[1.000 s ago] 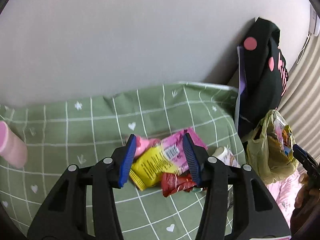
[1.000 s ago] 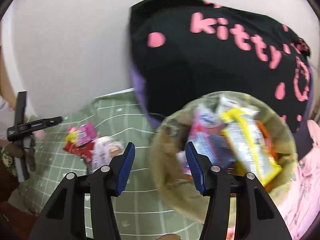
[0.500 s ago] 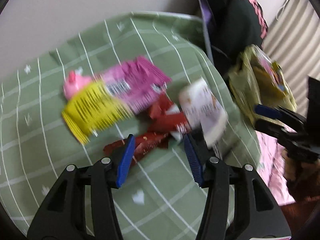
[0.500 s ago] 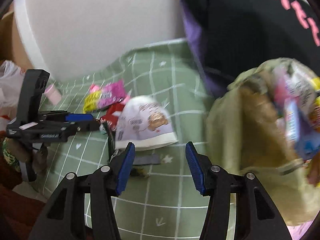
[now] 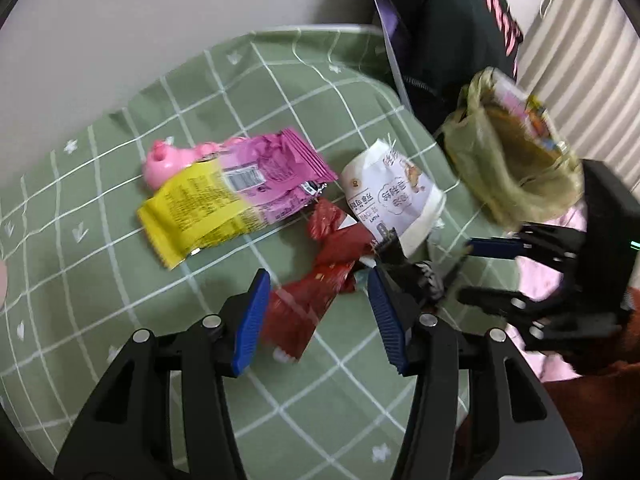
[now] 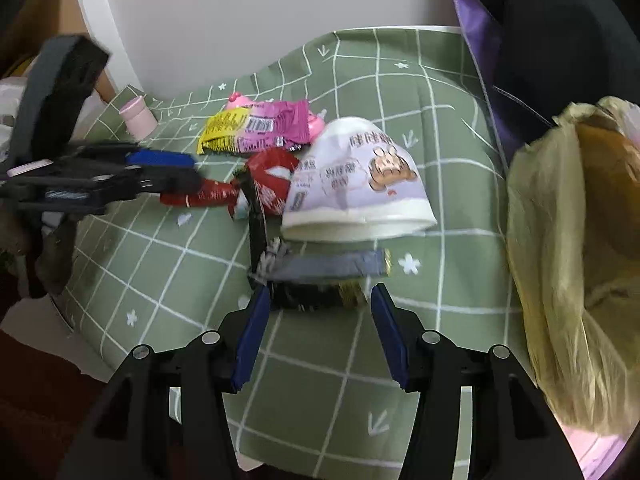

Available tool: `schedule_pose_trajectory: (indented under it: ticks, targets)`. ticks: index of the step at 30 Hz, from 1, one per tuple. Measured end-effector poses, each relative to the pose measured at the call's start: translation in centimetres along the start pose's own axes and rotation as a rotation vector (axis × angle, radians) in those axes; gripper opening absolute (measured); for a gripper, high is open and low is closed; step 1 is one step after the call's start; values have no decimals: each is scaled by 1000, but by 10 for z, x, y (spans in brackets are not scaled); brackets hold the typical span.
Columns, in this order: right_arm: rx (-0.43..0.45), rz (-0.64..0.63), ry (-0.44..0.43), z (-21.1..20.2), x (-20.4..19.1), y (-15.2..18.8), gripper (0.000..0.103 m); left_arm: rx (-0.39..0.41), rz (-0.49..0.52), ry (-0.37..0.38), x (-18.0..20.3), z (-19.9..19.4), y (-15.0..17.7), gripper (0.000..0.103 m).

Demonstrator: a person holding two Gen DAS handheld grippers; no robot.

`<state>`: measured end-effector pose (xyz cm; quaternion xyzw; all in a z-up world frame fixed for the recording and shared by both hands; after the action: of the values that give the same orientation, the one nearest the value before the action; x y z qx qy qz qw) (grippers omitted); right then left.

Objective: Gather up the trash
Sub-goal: 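Grasp the black wrapper strip with the right tool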

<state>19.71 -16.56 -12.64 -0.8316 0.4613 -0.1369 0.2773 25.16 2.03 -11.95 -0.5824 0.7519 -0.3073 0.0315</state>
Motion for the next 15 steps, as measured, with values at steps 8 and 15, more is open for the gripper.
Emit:
schedule_pose_trajectory:
  ticks: [8,15]
  targets:
    - [73,-74,-3,-4,-21,-7,49,4,-100,-128,-17,-3,12,47]
    - [29,-126,32,19,-28,-10,49,0,-164,-49,-37,-34,30,47]
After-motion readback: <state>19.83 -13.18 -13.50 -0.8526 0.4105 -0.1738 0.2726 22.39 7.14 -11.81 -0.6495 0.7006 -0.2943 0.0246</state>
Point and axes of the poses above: each gripper's, at about its wrist camera, not at the fingertips, and z roughly the way its jaws point, x to its right, y to its underside, the point moved 1 cm from there along z, roughly the way its jaws point, and after that the axes turned 7 degrees about -z, right-handed, at the moved point
